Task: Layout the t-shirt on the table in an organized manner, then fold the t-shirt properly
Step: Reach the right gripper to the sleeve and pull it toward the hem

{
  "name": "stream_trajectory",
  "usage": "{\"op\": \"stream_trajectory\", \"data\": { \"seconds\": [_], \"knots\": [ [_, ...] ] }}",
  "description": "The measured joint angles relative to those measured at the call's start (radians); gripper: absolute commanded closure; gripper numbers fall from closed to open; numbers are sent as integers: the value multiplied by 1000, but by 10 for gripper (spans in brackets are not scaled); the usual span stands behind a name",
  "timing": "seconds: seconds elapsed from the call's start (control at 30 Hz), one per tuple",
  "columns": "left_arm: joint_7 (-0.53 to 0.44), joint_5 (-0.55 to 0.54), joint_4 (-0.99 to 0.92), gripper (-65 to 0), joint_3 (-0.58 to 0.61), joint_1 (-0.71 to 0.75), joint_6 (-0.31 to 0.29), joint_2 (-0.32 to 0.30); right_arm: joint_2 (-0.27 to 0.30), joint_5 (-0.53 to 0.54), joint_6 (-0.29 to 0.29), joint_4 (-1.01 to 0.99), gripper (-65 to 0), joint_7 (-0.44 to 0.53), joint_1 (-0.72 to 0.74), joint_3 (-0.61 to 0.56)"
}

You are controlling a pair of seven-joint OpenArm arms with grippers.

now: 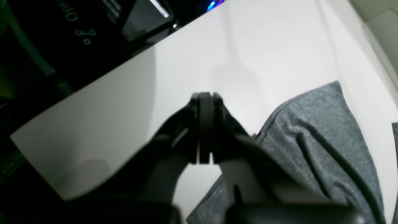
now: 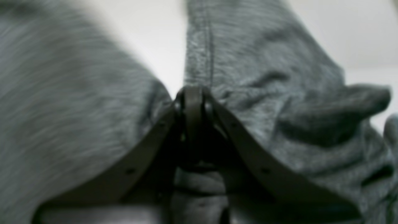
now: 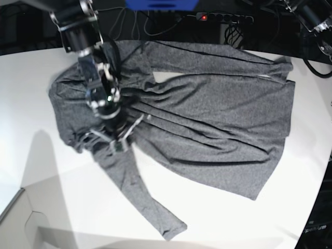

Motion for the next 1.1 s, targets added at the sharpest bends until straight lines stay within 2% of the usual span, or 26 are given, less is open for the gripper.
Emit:
{"op": "stream_trajectory", "data": {
  "seconds": [0.07,0.2,0.37,0.43,0.5,0.57,0.73,0.8,0.93,1.1],
  "knots": [
    [0,-4,0,-5,1,0,0,0,16,0,-2,95,0,-26,-40,-46],
    [1,0,0,-5,39,-6,1,-2,33,1,1,223,0,-19,-73,-49],
    [0,-4,0,-5,42,-8,0,0,34,2,0,230,0,-22,-23,-11],
    [1,0,0,-5,40,-3,1,0,21,-1,-5,149,0,-24,60,-3],
    [-2,-2,0,-5,37,0,0,0,-29,-3,-19,32,0,-16,152,3],
    [-2,-14,6,-5,39,14,-3,0,-78,3,-4,-115,0,-15,253,-4],
    [-1,-3,10,-5,31,41,3,-1,-166,0,-4,-534,0,-12,472,-4],
    [-5,-13,10,-5,35,50,0,-3,-189,2,-5,-657,0,34,538,-4],
    [0,-7,10,-5,33,68,0,-3,-191,2,-6,-743,0,160,585,-3],
    [-2,-7,10,-5,33,64,0,-3,-173,2,-9,-745,0,170,581,-3]
  ]
}}
